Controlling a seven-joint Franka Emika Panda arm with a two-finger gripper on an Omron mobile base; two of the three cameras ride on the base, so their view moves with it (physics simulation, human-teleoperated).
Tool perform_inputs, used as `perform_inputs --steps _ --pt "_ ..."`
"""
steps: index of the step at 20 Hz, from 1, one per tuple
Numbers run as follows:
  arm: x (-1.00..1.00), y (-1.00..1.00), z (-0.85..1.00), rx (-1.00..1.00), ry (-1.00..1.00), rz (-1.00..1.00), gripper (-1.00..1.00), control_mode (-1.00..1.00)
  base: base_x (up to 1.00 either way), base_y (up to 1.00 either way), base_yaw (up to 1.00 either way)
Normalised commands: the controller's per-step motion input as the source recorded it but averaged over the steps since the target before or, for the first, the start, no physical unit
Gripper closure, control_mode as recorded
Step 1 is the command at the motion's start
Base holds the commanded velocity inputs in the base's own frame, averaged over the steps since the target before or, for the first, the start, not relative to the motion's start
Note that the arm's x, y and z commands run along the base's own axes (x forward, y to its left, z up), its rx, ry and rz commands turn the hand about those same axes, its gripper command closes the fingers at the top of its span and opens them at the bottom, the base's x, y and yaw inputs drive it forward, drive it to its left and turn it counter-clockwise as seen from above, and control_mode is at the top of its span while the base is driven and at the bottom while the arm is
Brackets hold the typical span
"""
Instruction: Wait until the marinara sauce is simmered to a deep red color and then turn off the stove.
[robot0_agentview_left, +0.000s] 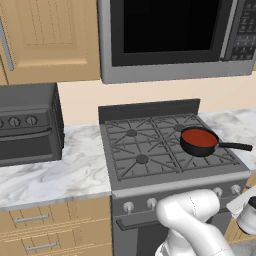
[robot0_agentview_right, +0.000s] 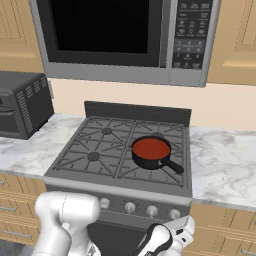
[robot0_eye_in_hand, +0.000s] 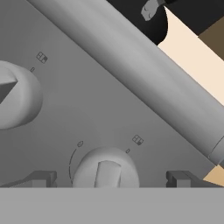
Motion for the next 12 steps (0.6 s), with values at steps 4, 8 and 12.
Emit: perform_inputs --steps 4,8,12 --pt "0.0 0.0 0.0 0.0 0.0 0.0 -1.0 -1.0 0.0 0.0 0.0" --pt "0.0 0.0 0.0 0.0 0.0 0.0 -1.0 -1.0 0.0 0.0 0.0" --pt "0.0 0.0 0.0 0.0 0.0 0.0 -1.0 -1.0 0.0 0.0 0.0"
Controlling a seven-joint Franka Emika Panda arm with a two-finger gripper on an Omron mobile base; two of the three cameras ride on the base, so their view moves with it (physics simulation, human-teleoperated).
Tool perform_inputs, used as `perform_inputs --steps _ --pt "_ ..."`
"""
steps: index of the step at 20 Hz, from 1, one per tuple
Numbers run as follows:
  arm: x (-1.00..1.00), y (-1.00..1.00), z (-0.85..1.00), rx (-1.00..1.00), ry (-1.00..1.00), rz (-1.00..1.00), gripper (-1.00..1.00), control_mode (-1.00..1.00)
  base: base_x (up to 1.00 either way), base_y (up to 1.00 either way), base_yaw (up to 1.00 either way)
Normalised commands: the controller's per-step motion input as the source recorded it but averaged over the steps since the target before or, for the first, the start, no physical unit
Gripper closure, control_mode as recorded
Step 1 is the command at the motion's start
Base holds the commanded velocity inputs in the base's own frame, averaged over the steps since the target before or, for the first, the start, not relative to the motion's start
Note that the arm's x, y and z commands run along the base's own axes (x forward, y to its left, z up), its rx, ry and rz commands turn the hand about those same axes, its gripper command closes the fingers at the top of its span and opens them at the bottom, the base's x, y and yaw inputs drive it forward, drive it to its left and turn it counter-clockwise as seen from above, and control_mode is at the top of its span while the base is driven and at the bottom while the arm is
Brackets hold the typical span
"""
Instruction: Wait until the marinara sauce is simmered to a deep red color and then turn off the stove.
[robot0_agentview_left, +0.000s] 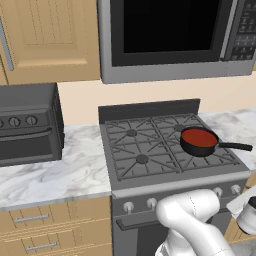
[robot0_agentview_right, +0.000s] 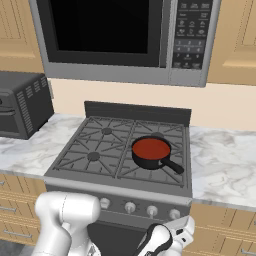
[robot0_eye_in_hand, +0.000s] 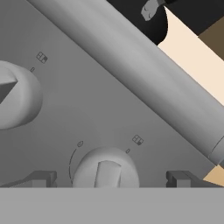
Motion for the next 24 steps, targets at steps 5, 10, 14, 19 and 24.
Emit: perform_inputs --steps 5,10,14,19,24 --pt "0.0 0.0 0.0 0.0 0.0 0.0 -1.0 -1.0 0.0 0.0 0.0" --pt "0.0 0.0 0.0 0.0 0.0 0.0 -1.0 -1.0 0.0 0.0 0.0" --pt "0.0 0.0 0.0 0.0 0.0 0.0 -1.0 -1.0 0.0 0.0 0.0" --pt "0.0 0.0 0.0 0.0 0.0 0.0 -1.0 -1.0 0.0 0.0 0.0" --pt "0.0 0.0 0.0 0.0 0.0 0.0 -1.0 -1.0 0.0 0.0 0.0"
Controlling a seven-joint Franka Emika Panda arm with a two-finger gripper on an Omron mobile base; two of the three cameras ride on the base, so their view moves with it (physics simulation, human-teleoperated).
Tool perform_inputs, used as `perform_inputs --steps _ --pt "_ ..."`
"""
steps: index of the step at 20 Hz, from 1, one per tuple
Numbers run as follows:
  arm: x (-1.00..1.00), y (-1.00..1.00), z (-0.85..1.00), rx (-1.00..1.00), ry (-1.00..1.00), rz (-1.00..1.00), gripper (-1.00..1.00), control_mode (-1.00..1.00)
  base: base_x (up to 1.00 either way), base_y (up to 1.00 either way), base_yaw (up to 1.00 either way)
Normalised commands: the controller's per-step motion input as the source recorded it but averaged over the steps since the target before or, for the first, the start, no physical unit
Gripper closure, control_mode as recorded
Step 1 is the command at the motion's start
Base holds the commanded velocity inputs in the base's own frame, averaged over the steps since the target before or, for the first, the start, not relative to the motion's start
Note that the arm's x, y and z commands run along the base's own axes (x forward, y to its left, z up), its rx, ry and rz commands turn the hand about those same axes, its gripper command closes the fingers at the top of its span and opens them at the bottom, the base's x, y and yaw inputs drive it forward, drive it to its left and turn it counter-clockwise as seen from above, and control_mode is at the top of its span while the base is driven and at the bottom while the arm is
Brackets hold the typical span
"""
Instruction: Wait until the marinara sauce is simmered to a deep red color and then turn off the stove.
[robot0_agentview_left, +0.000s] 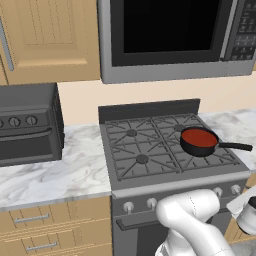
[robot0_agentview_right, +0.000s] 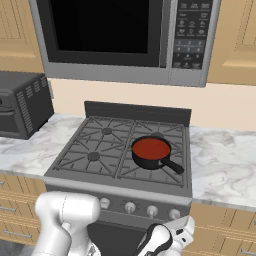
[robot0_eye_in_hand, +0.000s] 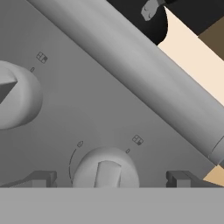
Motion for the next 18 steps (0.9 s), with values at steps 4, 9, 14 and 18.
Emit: perform_inputs --steps 4,9,14,18 --pt "0.0 0.0 0.0 0.0 0.0 0.0 -1.0 -1.0 0.0 0.0 0.0" --pt "0.0 0.0 0.0 0.0 0.0 0.0 -1.0 -1.0 0.0 0.0 0.0" --pt "0.0 0.0 0.0 0.0 0.0 0.0 -1.0 -1.0 0.0 0.0 0.0" --pt "0.0 0.0 0.0 0.0 0.0 0.0 -1.0 -1.0 0.0 0.0 0.0"
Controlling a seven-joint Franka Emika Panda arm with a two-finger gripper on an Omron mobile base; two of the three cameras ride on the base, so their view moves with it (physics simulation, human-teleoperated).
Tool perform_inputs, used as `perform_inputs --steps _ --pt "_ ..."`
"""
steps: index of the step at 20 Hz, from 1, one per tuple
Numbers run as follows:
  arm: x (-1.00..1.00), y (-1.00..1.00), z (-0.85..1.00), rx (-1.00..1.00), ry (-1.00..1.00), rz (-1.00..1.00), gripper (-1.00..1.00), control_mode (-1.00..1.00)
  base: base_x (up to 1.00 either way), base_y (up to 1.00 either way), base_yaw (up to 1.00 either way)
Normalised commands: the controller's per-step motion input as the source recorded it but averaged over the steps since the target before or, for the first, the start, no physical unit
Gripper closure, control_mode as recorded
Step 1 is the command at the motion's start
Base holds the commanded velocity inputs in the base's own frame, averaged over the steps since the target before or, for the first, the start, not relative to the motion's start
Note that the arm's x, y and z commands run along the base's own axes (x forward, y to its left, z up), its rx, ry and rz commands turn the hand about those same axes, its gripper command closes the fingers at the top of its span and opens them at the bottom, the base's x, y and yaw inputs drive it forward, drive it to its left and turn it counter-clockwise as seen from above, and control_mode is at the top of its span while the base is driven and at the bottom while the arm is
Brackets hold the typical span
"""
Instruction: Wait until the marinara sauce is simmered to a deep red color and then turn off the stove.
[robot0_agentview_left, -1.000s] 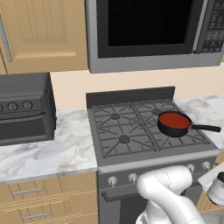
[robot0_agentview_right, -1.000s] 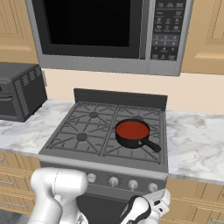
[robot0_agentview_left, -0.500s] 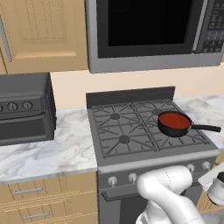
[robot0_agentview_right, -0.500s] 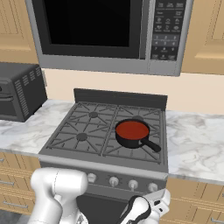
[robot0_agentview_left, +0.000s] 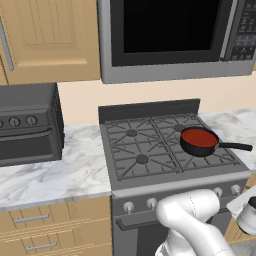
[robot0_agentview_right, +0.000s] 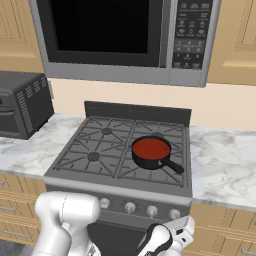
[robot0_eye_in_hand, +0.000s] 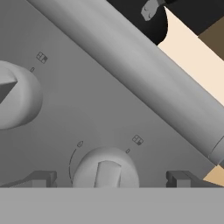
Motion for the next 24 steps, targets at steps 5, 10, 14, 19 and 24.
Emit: perform_inputs --steps 5,10,14,19,24 --pt "0.0 0.0 0.0 0.0 0.0 0.0 -1.0 -1.0 0.0 0.0 0.0" --pt "0.0 0.0 0.0 0.0 0.0 0.0 -1.0 -1.0 0.0 0.0 0.0" --pt "0.0 0.0 0.0 0.0 0.0 0.0 -1.0 -1.0 0.0 0.0 0.0" --pt "0.0 0.0 0.0 0.0 0.0 0.0 -1.0 -1.0 0.0 0.0 0.0" --pt "0.0 0.0 0.0 0.0 0.0 0.0 -1.0 -1.0 0.0 0.0 0.0"
